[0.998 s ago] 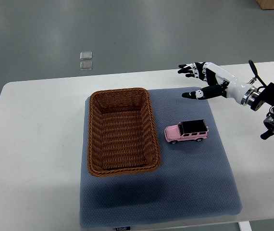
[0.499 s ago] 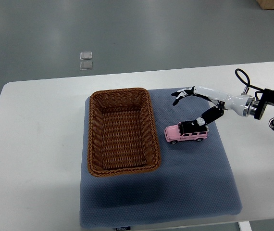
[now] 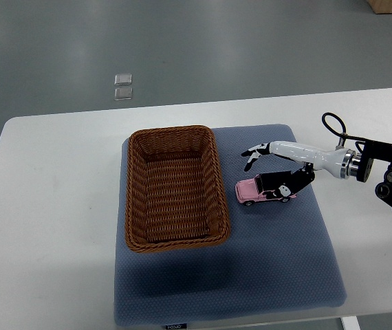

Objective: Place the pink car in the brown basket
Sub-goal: 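Lower the right hand over the pink car's black roof, then close the right hand's fingers around the pink car and lift it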

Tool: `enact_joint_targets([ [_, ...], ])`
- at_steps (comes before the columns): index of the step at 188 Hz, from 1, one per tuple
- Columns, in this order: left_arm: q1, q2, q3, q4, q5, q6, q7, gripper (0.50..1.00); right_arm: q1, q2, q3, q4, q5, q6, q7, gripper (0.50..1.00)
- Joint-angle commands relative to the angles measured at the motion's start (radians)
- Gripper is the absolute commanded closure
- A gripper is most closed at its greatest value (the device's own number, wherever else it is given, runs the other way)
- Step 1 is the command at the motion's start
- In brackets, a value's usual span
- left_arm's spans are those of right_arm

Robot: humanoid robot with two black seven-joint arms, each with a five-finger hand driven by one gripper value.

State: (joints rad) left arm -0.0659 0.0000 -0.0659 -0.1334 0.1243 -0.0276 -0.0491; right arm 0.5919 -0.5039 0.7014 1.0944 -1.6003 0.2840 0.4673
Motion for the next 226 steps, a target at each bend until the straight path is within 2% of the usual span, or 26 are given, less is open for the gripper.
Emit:
enact_joint_targets([
  [1,0.0,0.0,0.0,0.0,0.0,0.0,0.0,0.5,-0.004,0.002,-0.01,-0.01,-0.006,-0.011,-0.001,0.591],
  [68,0.0,0.0,0.0,0.0,0.0,0.0,0.002,0.5,-0.004,-0.012,-0.031,-0.014,-0.036,-0.025,-0.001,0.607],
  [119,0.0,0.0,0.0,0.0,0.0,0.0,0.0,0.5,-0.009,-0.012,-0.04,-0.022,-0.066,-0.032,-0.001,0.673],
  [134,0.0,0.0,0.0,0.0,0.0,0.0,0.002,0.5,-0.011,-0.012,-0.045,-0.025,-0.073,-0.045,-0.002,0.74],
  [140,0.0,0.0,-0.002,0.0,0.0,0.0,0.002,0.5,-0.012,-0.012,-0.049,-0.025,-0.075,-0.048,-0.004,0.752],
  [159,0.0,0.0,-0.002,0.0,0.0,0.0,0.0,0.5,-0.011,-0.012,-0.06,-0.031,-0.084,-0.054,-0.007,0.893],
  [177,0.0,0.0,-0.002,0.0,0.0,0.0,0.002,0.5,-0.011,-0.012,-0.062,-0.033,-0.095,-0.054,-0.015,0.999],
  [226,0.0,0.0,-0.002,0.0,0.0,0.0,0.0,0.5,-0.009,-0.013,-0.059,-0.042,-0.101,-0.071,-0.016,1.0],
])
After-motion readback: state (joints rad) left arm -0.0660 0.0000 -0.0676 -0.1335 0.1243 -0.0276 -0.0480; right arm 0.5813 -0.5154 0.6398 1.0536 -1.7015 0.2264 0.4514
